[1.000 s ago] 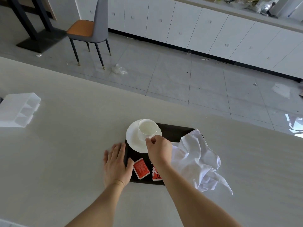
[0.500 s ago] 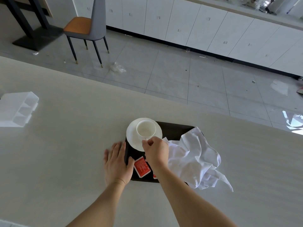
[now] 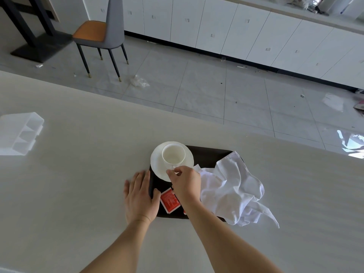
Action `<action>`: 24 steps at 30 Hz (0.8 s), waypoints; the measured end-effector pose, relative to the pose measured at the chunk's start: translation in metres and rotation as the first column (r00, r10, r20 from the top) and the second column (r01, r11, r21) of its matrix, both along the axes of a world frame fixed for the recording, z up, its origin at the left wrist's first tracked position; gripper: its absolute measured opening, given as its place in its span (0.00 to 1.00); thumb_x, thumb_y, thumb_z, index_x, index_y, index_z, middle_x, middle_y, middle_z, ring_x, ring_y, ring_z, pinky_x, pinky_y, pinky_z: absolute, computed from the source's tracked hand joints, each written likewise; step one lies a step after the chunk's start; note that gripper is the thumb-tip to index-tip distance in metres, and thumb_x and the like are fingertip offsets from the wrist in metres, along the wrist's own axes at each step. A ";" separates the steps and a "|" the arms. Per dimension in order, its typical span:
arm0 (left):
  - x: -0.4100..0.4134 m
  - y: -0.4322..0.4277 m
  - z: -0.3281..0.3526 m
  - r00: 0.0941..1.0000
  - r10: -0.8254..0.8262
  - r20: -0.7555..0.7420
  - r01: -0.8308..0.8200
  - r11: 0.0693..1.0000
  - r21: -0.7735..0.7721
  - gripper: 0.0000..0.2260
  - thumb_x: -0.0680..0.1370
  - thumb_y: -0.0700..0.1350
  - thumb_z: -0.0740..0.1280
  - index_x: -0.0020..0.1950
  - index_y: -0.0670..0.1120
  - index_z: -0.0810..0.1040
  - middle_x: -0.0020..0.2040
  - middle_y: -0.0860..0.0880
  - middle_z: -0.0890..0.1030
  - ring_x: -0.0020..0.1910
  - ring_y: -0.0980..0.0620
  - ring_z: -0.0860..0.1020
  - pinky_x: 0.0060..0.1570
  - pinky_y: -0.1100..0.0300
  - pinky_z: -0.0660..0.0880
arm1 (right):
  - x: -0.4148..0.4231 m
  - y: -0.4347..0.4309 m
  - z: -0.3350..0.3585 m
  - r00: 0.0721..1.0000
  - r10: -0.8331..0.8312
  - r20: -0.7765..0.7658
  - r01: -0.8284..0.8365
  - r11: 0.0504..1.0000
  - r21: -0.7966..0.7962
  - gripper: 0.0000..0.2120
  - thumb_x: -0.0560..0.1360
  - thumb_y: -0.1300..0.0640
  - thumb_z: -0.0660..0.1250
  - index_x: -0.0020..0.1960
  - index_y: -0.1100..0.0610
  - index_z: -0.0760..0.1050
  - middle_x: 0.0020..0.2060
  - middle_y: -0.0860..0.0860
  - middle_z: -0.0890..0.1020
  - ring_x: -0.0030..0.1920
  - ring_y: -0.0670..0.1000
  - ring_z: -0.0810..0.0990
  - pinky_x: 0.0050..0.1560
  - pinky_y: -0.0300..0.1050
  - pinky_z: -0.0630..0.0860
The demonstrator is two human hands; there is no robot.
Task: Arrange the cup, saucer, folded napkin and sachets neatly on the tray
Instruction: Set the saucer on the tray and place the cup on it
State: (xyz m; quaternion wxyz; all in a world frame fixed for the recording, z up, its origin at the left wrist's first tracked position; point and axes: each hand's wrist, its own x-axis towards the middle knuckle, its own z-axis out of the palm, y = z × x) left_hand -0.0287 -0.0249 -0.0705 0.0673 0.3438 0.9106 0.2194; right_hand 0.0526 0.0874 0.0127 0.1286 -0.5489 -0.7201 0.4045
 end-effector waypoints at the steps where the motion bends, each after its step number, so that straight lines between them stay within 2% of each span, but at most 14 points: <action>1: 0.000 0.000 0.000 1.000 0.001 0.003 -0.001 1.000 0.002 0.30 0.71 0.55 0.54 0.72 0.47 0.67 0.71 0.48 0.72 0.74 0.50 0.63 0.75 0.46 0.53 | 0.001 0.000 -0.001 1.000 -0.002 0.005 0.002 1.000 0.003 0.16 0.74 0.44 0.69 0.54 0.54 0.82 0.41 0.49 0.86 0.40 0.50 0.84 0.44 0.48 0.83; 6: 0.000 0.000 0.000 1.000 0.000 -0.005 0.000 1.000 -0.001 0.30 0.71 0.55 0.54 0.72 0.47 0.68 0.71 0.48 0.72 0.74 0.50 0.63 0.75 0.46 0.53 | 0.008 -0.002 -0.005 1.000 -0.002 0.017 0.002 1.000 0.009 0.19 0.74 0.42 0.69 0.58 0.53 0.80 0.43 0.49 0.86 0.42 0.51 0.84 0.48 0.50 0.82; 10: 0.000 0.000 -0.001 1.000 0.001 0.003 -0.001 1.000 0.006 0.30 0.71 0.55 0.54 0.72 0.48 0.68 0.71 0.48 0.72 0.73 0.50 0.63 0.75 0.46 0.53 | 0.015 -0.004 -0.002 1.000 0.013 0.019 -0.014 0.998 0.064 0.18 0.75 0.43 0.68 0.59 0.54 0.80 0.43 0.49 0.86 0.42 0.48 0.83 0.48 0.46 0.82; 13: 0.000 0.000 0.001 1.000 0.002 0.021 -0.002 1.000 0.003 0.30 0.71 0.55 0.55 0.72 0.48 0.66 0.72 0.49 0.70 0.74 0.51 0.62 0.76 0.47 0.51 | 0.026 -0.003 0.006 1.000 0.017 -0.025 -0.016 0.999 0.048 0.16 0.75 0.46 0.70 0.58 0.54 0.80 0.43 0.48 0.86 0.41 0.48 0.84 0.47 0.46 0.82; 17: 0.001 -0.003 0.009 0.997 -0.036 0.069 0.033 0.999 0.035 0.29 0.73 0.52 0.61 0.73 0.48 0.63 0.73 0.48 0.68 0.75 0.50 0.60 0.76 0.46 0.50 | 0.065 0.003 0.024 0.996 0.024 -0.084 -0.012 0.989 0.145 0.07 0.74 0.50 0.71 0.47 0.53 0.83 0.36 0.45 0.84 0.38 0.45 0.81 0.42 0.43 0.80; 21: 0.005 -0.010 0.022 0.999 -0.037 0.029 0.034 0.995 0.099 0.29 0.72 0.47 0.67 0.71 0.45 0.64 0.69 0.44 0.70 0.68 0.42 0.67 0.69 0.41 0.64 | 0.130 0.024 0.034 0.998 -0.037 -0.042 0.045 0.979 0.197 0.05 0.74 0.51 0.71 0.46 0.52 0.83 0.35 0.45 0.84 0.34 0.47 0.82 0.39 0.43 0.79; 24: 0.025 -0.011 0.035 0.996 -0.056 -0.068 0.066 0.987 0.149 0.27 0.70 0.46 0.65 0.69 0.45 0.68 0.64 0.44 0.73 0.64 0.42 0.70 0.62 0.44 0.70 | 0.172 0.044 0.034 0.995 -0.100 0.018 0.091 0.955 0.284 0.03 0.73 0.53 0.71 0.43 0.52 0.82 0.32 0.43 0.81 0.33 0.46 0.79 0.33 0.36 0.71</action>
